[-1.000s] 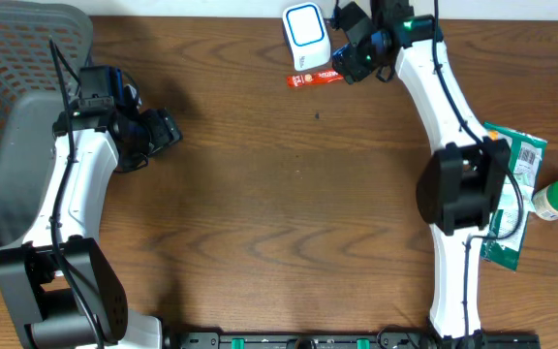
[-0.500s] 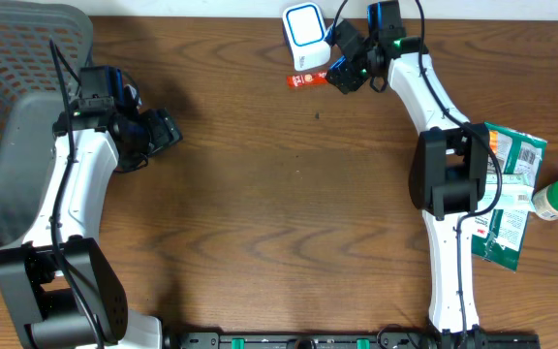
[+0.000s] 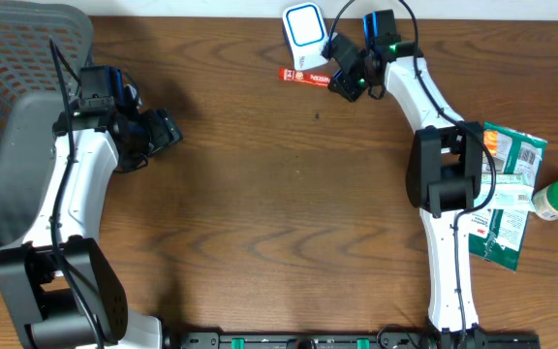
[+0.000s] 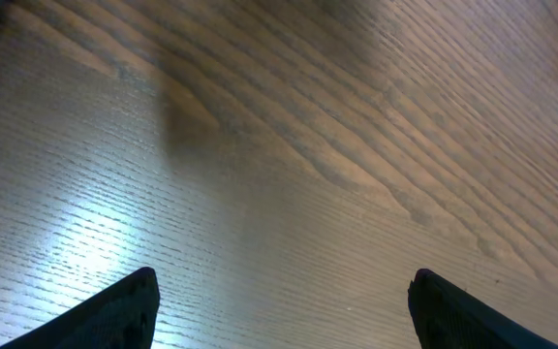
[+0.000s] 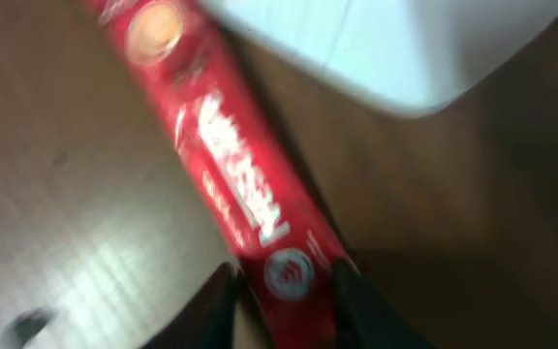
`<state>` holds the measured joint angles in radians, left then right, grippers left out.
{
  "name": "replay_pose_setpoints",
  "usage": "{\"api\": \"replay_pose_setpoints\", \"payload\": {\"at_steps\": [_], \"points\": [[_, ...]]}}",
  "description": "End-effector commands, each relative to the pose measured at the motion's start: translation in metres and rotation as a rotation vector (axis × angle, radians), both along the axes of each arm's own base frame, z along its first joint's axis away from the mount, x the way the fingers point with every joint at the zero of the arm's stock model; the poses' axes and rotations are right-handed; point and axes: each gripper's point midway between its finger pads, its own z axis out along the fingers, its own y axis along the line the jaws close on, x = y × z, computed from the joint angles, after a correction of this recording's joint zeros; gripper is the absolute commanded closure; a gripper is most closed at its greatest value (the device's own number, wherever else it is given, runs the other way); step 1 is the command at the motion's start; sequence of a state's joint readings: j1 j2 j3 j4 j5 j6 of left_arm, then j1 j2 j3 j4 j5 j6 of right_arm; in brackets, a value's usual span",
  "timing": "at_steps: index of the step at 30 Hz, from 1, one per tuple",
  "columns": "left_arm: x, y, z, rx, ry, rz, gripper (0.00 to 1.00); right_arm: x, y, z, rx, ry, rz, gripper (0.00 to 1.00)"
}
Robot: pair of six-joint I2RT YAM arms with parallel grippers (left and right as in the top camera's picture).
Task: Scan the item barcode
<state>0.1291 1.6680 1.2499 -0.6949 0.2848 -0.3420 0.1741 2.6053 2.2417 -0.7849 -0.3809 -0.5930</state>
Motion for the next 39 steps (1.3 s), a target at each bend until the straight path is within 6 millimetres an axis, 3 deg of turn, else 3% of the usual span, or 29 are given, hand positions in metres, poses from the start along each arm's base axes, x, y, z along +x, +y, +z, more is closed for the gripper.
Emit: {"api": "replay_pose_setpoints", "payload": {"at_steps": [1, 5, 8, 10, 11, 20, 25, 29, 32, 39], "points": [[-0.001, 0.008, 0.000, 0.014, 0.002, 0.026, 0.17, -0.025, 0.008, 0.000, 0.014, 0.094, 0.024, 0.78], [-0.001, 0.008, 0.000, 0.014, 0.002, 0.026, 0.17, -0.051, 0.015, 0.013, 0.034, 0.185, 0.046, 0.82], [-0.001, 0.008, 0.000, 0.014, 0.002, 0.026, 0.17, -0.060, 0.021, 0.017, 0.030, 0.209, 0.058, 0.60], [-0.001, 0.008, 0.000, 0.014, 0.002, 0.026, 0.17, -0.061, 0.024, 0.017, 0.026, 0.207, 0.065, 0.40], [-0.001, 0.008, 0.000, 0.014, 0.002, 0.026, 0.17, -0.061, 0.026, 0.016, 0.022, 0.203, 0.069, 0.37], [-0.001, 0.008, 0.000, 0.014, 0.002, 0.026, 0.17, -0.047, 0.035, 0.016, -0.016, 0.130, 0.052, 0.36], [-0.001, 0.008, 0.000, 0.014, 0.002, 0.026, 0.17, -0.048, 0.055, 0.041, 0.069, 0.109, 0.073, 0.37], [-0.001, 0.008, 0.000, 0.014, 0.002, 0.026, 0.17, -0.037, 0.060, 0.064, 0.101, 0.034, 0.073, 0.38], [-0.001, 0.008, 0.000, 0.014, 0.002, 0.026, 0.17, -0.029, 0.057, 0.064, 0.085, 0.003, 0.063, 0.37], [-0.001, 0.008, 0.000, 0.014, 0.002, 0.026, 0.17, -0.024, 0.055, 0.041, 0.054, 0.003, 0.050, 0.39]]}}
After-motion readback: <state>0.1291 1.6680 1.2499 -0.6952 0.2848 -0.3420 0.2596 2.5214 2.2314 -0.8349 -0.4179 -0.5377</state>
